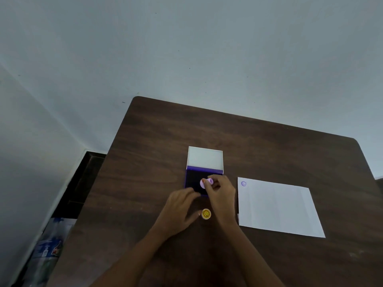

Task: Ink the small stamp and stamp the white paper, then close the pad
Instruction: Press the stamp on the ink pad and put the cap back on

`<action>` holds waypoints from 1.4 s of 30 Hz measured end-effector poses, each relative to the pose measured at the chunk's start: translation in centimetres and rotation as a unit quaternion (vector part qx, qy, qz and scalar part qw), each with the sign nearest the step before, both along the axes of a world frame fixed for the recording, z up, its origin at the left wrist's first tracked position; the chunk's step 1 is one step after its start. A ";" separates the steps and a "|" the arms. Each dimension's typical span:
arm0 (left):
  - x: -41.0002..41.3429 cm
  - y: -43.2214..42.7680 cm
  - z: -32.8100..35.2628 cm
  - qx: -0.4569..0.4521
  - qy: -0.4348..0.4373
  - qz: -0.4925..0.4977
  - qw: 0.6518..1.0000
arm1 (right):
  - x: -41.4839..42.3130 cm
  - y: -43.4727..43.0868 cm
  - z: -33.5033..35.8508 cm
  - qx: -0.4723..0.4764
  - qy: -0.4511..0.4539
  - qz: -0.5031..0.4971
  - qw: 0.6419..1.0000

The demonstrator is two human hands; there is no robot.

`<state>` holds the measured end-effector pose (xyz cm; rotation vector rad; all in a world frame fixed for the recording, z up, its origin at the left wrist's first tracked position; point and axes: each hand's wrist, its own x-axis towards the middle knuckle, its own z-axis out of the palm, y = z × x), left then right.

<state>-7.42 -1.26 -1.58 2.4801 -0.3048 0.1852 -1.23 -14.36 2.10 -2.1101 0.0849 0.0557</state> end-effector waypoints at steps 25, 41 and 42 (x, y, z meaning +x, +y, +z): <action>1.3 -0.9 4.6 -0.732 0.413 0.228 0.491 | -2.9 -0.5 1.6 0.137 0.068 -0.063 0.986; 0.0 -1.2 4.7 -0.684 0.433 0.177 0.559 | -5.1 -1.3 1.8 0.093 0.066 0.006 0.993; -0.1 -1.2 4.7 -0.682 0.434 0.179 0.561 | -5.1 -1.4 1.8 0.091 0.065 0.008 0.994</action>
